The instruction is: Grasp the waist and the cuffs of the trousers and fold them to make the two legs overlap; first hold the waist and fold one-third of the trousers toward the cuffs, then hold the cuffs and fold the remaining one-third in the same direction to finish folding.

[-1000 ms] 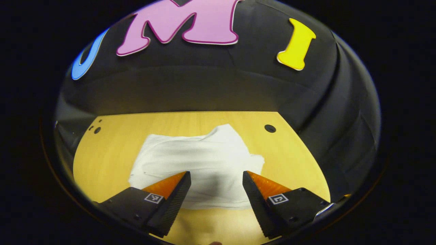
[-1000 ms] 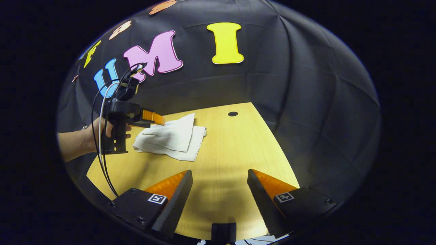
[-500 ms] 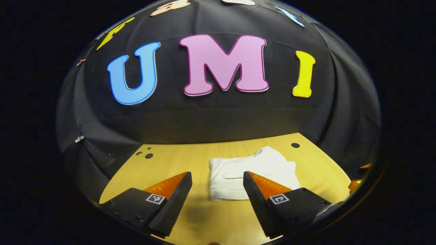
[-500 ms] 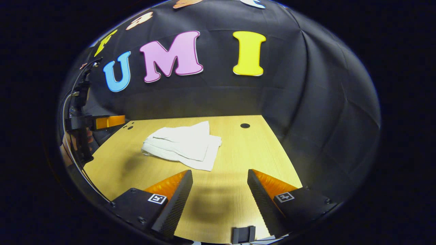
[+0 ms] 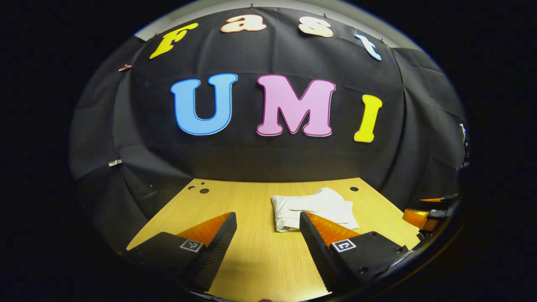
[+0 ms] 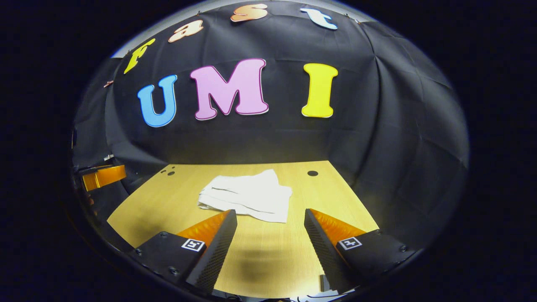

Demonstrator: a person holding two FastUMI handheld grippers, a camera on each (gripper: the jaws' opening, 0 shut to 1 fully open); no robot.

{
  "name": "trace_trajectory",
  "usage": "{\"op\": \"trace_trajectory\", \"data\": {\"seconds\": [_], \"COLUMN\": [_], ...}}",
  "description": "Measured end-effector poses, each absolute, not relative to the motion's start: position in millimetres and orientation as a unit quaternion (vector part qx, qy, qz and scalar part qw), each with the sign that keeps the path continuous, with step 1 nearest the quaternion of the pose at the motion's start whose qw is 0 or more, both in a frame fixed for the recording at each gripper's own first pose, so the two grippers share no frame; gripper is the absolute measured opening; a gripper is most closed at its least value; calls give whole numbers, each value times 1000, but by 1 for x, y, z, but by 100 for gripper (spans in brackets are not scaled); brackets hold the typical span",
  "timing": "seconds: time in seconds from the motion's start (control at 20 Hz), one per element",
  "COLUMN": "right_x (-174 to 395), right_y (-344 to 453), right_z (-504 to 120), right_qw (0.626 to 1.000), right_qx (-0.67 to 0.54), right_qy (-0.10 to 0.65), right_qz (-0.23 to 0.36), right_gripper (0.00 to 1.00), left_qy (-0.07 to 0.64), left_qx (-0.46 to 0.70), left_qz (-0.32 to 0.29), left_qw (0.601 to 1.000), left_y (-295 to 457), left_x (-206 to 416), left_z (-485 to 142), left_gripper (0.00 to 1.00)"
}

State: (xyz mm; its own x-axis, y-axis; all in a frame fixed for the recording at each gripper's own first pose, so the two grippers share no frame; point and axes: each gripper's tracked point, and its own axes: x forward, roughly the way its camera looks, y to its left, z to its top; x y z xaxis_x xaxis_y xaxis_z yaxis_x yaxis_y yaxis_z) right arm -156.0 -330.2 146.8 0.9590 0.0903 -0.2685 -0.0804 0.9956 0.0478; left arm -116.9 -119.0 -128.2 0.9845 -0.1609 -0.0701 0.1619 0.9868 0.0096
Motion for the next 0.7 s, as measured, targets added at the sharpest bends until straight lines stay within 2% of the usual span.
{"op": "trace_trajectory", "data": {"seconds": [0.2,0.45,0.6,0.7], "right_x": [-187,-220,-240,-251], "right_y": [-312,-307,-298,-286], "right_z": [160,143,133,129], "right_qw": [992,991,989,986], "right_qx": [48,59,58,71], "right_qy": [114,121,139,149], "right_qz": [35,-5,1,14], "right_gripper": [99,99,99,99], "left_qy": [14,38,37,36], "left_qx": [-6,-35,-42,-42], "left_qz": [-63,-76,-82,-90], "left_qw": [998,996,995,994], "left_y": [-88,-86,-91,-95], "left_x": [-153,-176,-172,-173], "left_z": [-124,-146,-141,-142], "left_gripper": [95,95,92,96]}}
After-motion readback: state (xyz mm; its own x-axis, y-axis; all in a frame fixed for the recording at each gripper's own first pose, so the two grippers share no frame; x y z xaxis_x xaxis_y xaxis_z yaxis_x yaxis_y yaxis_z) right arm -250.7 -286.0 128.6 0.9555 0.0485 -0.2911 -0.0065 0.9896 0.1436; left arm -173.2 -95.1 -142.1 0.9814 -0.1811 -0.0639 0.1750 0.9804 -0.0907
